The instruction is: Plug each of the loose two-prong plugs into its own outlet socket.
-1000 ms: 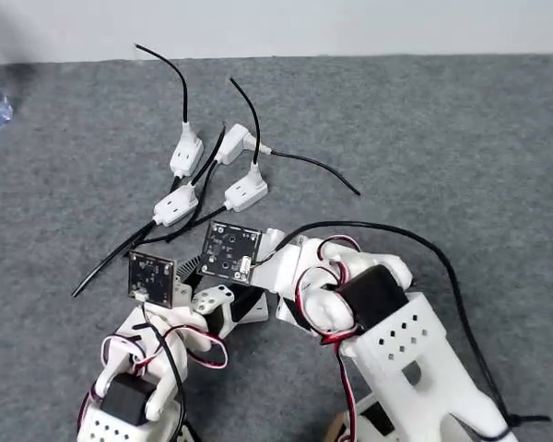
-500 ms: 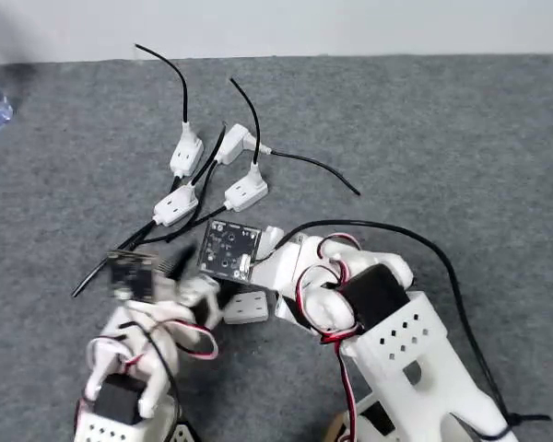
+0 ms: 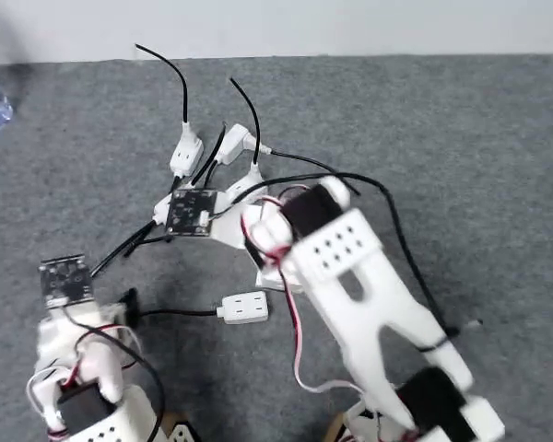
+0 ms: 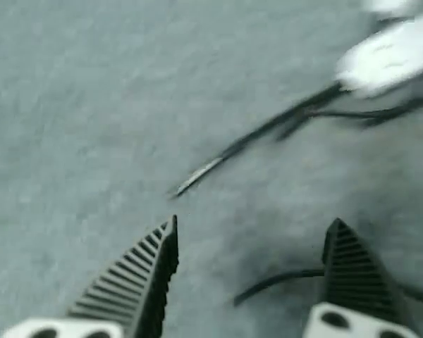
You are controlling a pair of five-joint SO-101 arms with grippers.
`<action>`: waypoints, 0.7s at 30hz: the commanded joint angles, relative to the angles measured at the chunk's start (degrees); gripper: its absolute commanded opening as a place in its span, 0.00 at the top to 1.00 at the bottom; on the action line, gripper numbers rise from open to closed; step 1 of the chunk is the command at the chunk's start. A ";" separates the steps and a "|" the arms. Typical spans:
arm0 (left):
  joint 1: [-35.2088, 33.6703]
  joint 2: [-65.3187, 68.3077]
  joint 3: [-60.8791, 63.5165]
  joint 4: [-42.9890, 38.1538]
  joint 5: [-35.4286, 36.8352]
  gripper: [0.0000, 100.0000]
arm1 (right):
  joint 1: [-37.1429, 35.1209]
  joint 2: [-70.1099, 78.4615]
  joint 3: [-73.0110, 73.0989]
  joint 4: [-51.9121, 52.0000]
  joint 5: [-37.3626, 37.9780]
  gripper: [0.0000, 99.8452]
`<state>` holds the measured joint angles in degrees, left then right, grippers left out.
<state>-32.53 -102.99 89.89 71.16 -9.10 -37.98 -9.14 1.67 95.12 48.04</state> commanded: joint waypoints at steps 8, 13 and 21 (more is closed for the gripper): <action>-8.88 -0.09 3.21 0.79 -6.86 0.69 | -7.25 5.76 -3.69 0.40 3.78 0.99; -10.37 -0.09 3.30 0.79 -7.91 0.69 | -6.55 9.01 0.18 -4.09 3.87 0.99; -10.46 -0.09 3.38 0.79 -7.91 0.69 | -3.91 9.98 4.22 -10.07 5.63 0.99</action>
<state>-42.64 -102.90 93.49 71.52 -16.40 -43.78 1.05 6.15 86.68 52.18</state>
